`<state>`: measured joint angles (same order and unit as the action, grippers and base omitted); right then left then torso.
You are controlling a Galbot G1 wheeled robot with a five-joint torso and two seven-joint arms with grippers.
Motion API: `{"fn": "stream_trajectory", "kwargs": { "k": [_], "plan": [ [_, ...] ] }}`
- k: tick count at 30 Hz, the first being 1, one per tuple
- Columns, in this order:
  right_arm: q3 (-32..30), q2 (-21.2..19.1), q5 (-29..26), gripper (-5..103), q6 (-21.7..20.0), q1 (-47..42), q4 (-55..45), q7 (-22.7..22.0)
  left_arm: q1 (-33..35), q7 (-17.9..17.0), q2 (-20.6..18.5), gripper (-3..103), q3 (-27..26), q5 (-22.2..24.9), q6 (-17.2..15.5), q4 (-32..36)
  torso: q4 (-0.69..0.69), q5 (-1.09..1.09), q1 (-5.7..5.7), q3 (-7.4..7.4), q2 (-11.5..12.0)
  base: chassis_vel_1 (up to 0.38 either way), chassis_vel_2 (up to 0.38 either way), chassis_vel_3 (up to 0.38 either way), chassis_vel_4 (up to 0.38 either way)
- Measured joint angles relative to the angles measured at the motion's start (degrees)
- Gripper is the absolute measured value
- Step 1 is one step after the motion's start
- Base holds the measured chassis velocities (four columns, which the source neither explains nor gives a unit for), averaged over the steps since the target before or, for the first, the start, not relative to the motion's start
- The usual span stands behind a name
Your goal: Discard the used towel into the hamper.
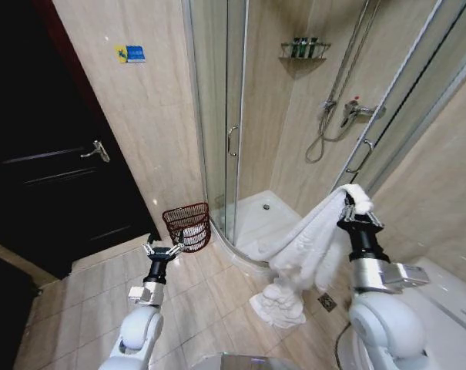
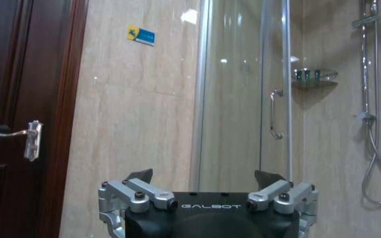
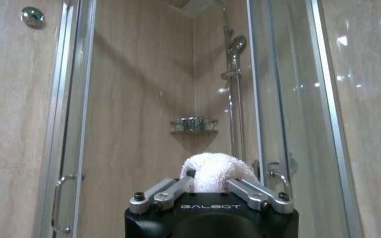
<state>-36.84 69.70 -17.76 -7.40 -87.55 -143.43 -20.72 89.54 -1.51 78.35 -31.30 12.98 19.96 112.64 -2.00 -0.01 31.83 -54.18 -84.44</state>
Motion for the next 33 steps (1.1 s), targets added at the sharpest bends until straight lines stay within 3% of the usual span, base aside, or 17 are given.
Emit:
{"fn": "stream_trajectory", "kwargs": {
  "k": [10,33],
  "plan": [
    [0.7,0.6,2.8,4,0.5,0.3,1.2,-1.7,-1.1,-1.6,-0.1,100,1.2,-1.0,2.3,-1.4,0.01,0.01,0.0,0.0,0.0,0.0,0.0,0.0,0.0],
    [2.4,1.2,4.8,4,2.4,1.5,2.1,0.7,-1.1,-2.9,0.0,100,2.8,-1.7,0.9,-0.7,0.0,0.02,0.01,-0.01,0.0,0.064,0.074,-0.067,-0.063]
  ]
}}
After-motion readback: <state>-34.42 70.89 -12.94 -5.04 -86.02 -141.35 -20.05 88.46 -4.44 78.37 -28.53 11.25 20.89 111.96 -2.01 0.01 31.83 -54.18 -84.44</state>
